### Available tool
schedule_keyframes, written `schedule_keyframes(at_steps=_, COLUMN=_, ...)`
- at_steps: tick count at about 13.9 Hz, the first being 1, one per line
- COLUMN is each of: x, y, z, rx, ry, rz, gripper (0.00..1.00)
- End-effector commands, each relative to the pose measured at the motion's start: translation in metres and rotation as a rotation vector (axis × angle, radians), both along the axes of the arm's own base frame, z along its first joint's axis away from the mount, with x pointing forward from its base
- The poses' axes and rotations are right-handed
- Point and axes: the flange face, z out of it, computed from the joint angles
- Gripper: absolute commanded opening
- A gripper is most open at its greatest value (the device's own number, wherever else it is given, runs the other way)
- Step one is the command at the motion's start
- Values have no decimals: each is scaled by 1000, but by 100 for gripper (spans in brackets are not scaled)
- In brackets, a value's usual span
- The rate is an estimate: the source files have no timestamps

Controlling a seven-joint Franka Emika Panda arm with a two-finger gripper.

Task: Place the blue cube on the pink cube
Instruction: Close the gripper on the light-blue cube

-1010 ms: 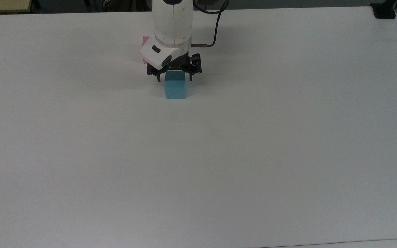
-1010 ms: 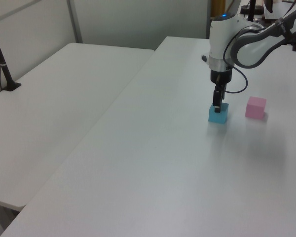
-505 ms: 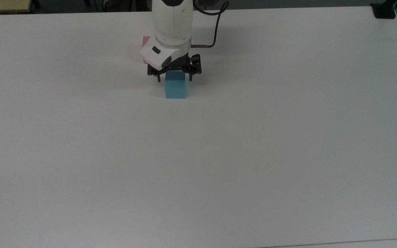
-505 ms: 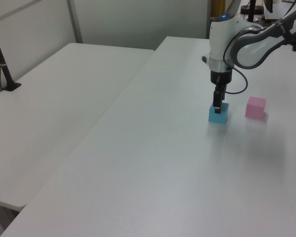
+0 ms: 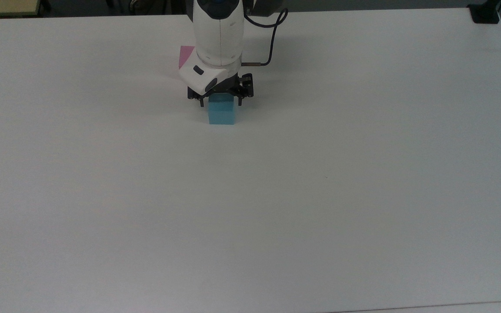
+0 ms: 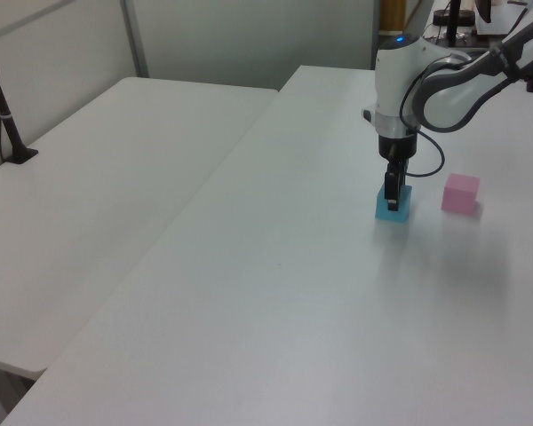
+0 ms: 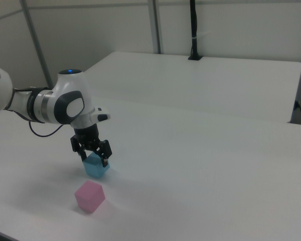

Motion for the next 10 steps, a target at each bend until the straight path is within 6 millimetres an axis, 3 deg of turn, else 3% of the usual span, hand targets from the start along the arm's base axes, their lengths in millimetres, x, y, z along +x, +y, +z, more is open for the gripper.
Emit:
schedule_keyframes(at_steps=1, x=-2, y=3, z=-4, rx=-5, ry=-28, rz=-3, gripper=79)
schedule_keyframes(at_steps=3, x=-2, y=3, z=-4, rx=-5, ry=-28, rz=-3, gripper=39)
schedule_keyframes(at_steps=4, x=-2, y=3, z=-3, rx=-5, ry=-31, rz=-3, gripper=25)
schedule_keyframes(at_steps=5, x=-1, y=3, z=0, rx=-4, ry=-35, rz=-2, gripper=19)
schedule_keyframes(at_steps=7, x=-1, y=1, z=21, rx=-4, ry=-38, rz=1, gripper=19)
schedule_keyframes(at_steps=8, x=3, y=3, z=39, rx=-7, ry=-29, rz=1, gripper=19)
schedule_keyframes(at_steps=10, x=13, y=2, z=93, rx=-14, ry=-7, rz=-10, gripper=19)
